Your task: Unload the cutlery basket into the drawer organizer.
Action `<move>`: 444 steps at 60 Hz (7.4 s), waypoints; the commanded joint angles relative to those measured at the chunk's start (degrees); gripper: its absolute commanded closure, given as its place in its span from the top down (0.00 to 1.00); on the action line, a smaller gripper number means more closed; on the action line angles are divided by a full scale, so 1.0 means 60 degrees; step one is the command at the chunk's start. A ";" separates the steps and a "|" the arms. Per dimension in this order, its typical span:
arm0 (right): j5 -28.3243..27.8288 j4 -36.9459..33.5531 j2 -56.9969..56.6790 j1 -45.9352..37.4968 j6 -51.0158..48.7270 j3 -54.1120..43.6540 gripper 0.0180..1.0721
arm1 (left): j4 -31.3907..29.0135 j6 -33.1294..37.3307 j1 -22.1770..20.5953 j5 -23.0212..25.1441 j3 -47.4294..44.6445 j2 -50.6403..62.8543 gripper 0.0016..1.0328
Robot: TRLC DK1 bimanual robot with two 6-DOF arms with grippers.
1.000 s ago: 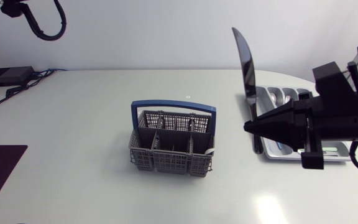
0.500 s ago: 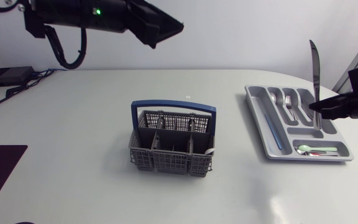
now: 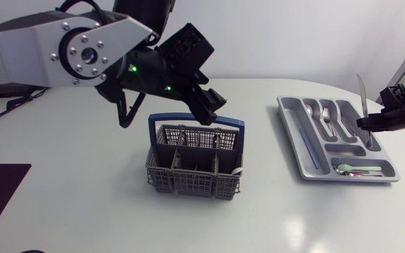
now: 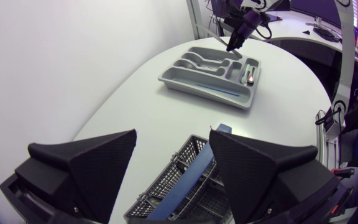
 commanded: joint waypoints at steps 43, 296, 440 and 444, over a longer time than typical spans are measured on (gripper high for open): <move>0.1553 -0.0845 0.3727 0.0001 0.0560 0.3446 0.12 | -0.0166 0.0616 -0.0901 -0.0963 -0.0555 0.0306 0.79; 0.1128 0.0767 -0.6688 0.4206 0.0589 -0.6090 0.71 | -0.0283 0.0074 -0.3259 -0.4244 -0.0394 0.2723 0.03; 0.0191 0.0459 -0.6234 0.9230 0.2831 -0.3160 0.35 | -0.3711 -0.3749 -0.0930 0.0312 0.4381 0.2299 0.03; 0.0191 0.0459 -0.6205 0.9230 0.2831 -0.3175 0.33 | -0.3711 -0.3778 -0.0930 0.0312 0.4367 0.2299 0.03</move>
